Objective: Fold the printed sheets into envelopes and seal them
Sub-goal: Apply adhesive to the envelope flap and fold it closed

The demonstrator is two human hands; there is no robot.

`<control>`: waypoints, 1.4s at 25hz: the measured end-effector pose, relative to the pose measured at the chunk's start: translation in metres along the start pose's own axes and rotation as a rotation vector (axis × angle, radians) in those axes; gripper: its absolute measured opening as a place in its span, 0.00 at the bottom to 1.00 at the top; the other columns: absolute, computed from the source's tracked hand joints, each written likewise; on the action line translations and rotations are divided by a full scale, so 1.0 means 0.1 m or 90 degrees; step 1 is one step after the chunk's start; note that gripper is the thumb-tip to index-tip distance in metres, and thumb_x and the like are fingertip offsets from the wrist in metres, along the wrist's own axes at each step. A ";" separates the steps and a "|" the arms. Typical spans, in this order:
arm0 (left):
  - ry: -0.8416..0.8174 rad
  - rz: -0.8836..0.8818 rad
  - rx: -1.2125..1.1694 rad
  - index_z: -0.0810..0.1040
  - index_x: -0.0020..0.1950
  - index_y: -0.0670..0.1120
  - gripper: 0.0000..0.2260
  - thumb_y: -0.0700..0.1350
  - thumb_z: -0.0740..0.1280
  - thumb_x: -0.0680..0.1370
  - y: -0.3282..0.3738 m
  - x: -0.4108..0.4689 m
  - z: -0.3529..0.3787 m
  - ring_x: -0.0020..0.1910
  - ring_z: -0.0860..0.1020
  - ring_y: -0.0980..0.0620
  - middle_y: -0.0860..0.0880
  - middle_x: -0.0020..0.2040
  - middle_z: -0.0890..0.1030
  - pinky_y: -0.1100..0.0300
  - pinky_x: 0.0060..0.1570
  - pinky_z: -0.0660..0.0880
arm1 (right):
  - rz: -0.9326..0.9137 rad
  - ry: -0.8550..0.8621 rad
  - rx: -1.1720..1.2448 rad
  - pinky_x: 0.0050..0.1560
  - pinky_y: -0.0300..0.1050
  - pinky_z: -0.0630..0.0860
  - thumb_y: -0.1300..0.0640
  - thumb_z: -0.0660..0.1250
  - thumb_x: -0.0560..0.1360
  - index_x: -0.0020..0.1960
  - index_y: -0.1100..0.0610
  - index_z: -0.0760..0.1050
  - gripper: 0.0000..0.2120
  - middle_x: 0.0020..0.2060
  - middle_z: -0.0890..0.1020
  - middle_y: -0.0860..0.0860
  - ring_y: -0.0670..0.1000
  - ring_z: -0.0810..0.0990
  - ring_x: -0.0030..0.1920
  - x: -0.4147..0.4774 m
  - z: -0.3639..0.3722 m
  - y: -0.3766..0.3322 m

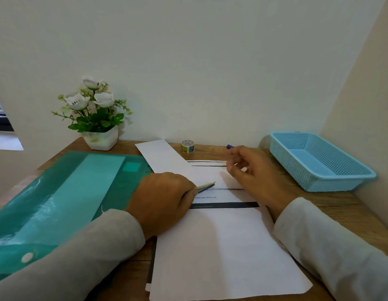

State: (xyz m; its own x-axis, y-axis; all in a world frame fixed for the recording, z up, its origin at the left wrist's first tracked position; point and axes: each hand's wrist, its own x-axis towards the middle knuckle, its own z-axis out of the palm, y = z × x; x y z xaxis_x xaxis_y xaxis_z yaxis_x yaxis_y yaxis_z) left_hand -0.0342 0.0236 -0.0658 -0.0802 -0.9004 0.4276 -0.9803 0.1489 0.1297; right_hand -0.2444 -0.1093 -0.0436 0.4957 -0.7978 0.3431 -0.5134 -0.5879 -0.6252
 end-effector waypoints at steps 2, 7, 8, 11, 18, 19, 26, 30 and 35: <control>0.000 -0.001 -0.002 0.86 0.55 0.51 0.21 0.59 0.56 0.80 0.01 0.00 -0.01 0.44 0.83 0.52 0.51 0.49 0.86 0.58 0.47 0.80 | 0.002 -0.076 -0.155 0.64 0.48 0.76 0.44 0.71 0.77 0.72 0.48 0.72 0.25 0.64 0.79 0.44 0.48 0.77 0.64 0.01 -0.06 0.07; -0.028 0.005 0.018 0.84 0.59 0.51 0.24 0.61 0.53 0.80 0.03 0.01 -0.03 0.53 0.83 0.52 0.52 0.56 0.85 0.57 0.54 0.78 | -0.031 -0.184 -0.237 0.74 0.53 0.69 0.19 0.58 0.68 0.79 0.42 0.61 0.46 0.77 0.68 0.41 0.46 0.68 0.75 0.04 -0.02 0.18; -0.042 0.002 0.016 0.83 0.62 0.52 0.25 0.61 0.52 0.79 0.03 0.02 -0.02 0.56 0.81 0.53 0.53 0.59 0.84 0.58 0.57 0.76 | -0.029 -0.186 -0.246 0.74 0.54 0.69 0.18 0.57 0.67 0.79 0.42 0.61 0.47 0.77 0.68 0.41 0.46 0.67 0.76 0.05 -0.01 0.20; -0.053 0.004 0.020 0.81 0.65 0.53 0.27 0.62 0.50 0.79 0.02 0.03 -0.01 0.60 0.79 0.54 0.54 0.63 0.81 0.60 0.60 0.74 | -0.040 -0.174 -0.257 0.70 0.50 0.71 0.19 0.61 0.67 0.76 0.40 0.64 0.44 0.74 0.71 0.39 0.46 0.70 0.72 0.08 -0.06 0.14; -0.067 0.001 0.022 0.80 0.65 0.52 0.26 0.62 0.51 0.79 0.02 0.02 -0.01 0.60 0.79 0.54 0.53 0.64 0.81 0.61 0.60 0.73 | 0.027 -0.187 -0.226 0.63 0.49 0.76 0.34 0.74 0.70 0.73 0.46 0.69 0.36 0.61 0.76 0.44 0.48 0.75 0.62 0.12 -0.19 0.05; -0.071 -0.001 0.019 0.81 0.65 0.52 0.26 0.62 0.51 0.79 0.02 0.02 -0.01 0.60 0.80 0.53 0.53 0.63 0.82 0.60 0.60 0.73 | 0.026 -0.188 -0.201 0.63 0.49 0.76 0.38 0.76 0.71 0.71 0.46 0.72 0.32 0.60 0.77 0.44 0.49 0.76 0.62 0.13 -0.21 0.07; -0.052 -0.018 0.010 0.83 0.61 0.49 0.24 0.59 0.54 0.80 0.03 0.02 -0.04 0.55 0.82 0.50 0.50 0.58 0.84 0.57 0.56 0.76 | 0.121 -0.327 -0.200 0.59 0.43 0.74 0.54 0.78 0.73 0.59 0.45 0.74 0.19 0.58 0.76 0.46 0.49 0.75 0.61 0.19 -0.56 0.11; -0.055 -0.019 -0.015 0.83 0.61 0.49 0.25 0.60 0.53 0.79 0.05 0.05 -0.05 0.54 0.81 0.50 0.50 0.57 0.84 0.56 0.56 0.78 | 0.128 -0.383 -0.201 0.55 0.43 0.76 0.54 0.77 0.74 0.59 0.45 0.74 0.18 0.58 0.77 0.48 0.50 0.77 0.59 0.21 -0.61 0.02; -0.064 -0.021 -0.016 0.82 0.63 0.50 0.27 0.61 0.51 0.78 0.05 0.05 -0.06 0.56 0.80 0.51 0.51 0.59 0.83 0.57 0.58 0.76 | 0.071 -0.394 -0.013 0.48 0.44 0.75 0.54 0.75 0.76 0.59 0.44 0.78 0.14 0.46 0.79 0.52 0.49 0.78 0.45 0.17 -0.34 -0.04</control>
State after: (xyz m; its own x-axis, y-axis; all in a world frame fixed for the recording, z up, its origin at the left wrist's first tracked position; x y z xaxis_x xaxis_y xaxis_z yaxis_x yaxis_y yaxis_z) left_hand -0.0385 0.0219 -0.0578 -0.0668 -0.9412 0.3313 -0.9781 0.1273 0.1646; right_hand -0.2583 -0.1254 -0.0115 0.7490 -0.6330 -0.1958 -0.5952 -0.5130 -0.6185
